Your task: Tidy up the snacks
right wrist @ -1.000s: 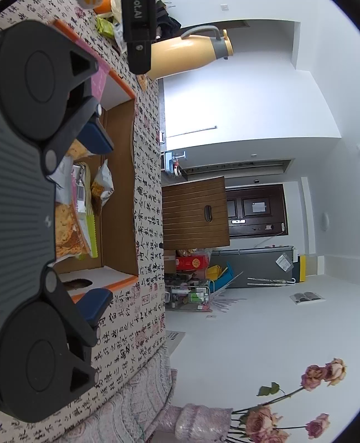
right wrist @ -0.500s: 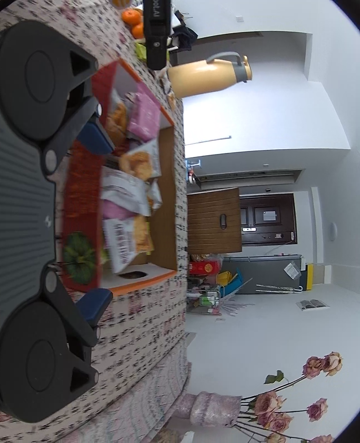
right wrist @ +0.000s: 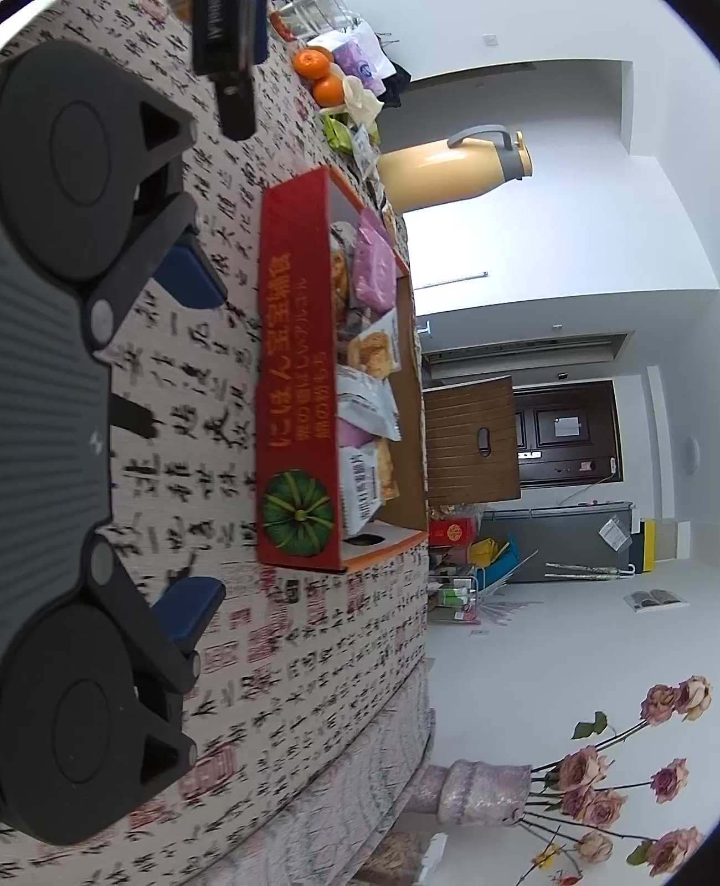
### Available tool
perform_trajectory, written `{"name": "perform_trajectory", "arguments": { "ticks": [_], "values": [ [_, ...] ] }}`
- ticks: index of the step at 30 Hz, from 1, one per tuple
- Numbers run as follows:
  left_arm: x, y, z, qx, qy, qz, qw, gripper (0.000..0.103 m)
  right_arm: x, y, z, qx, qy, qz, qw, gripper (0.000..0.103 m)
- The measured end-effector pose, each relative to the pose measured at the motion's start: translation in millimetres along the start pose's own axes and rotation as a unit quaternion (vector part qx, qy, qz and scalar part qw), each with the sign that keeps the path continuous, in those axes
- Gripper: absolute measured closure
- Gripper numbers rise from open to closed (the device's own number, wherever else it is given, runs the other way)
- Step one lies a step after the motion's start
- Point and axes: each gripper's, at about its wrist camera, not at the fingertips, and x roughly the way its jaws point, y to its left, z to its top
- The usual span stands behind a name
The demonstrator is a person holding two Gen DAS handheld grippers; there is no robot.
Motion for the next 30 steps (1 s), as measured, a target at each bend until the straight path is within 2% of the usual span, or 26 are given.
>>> {"name": "perform_trajectory", "arguments": {
  "ticks": [13,30],
  "values": [
    [-23.3,-0.9,-18.8,0.002,-0.004,-0.01,0.9999,0.0,-26.0,3.3,-22.5,0.009,0.003,-0.004,1.0,0.0],
    [-32.2,-1.3,-20.3,0.003,-0.012,-0.011,0.9999,0.0,-38.1,5.7,-22.3,0.008,-0.008,-0.003,1.0,0.0]
  ]
}}
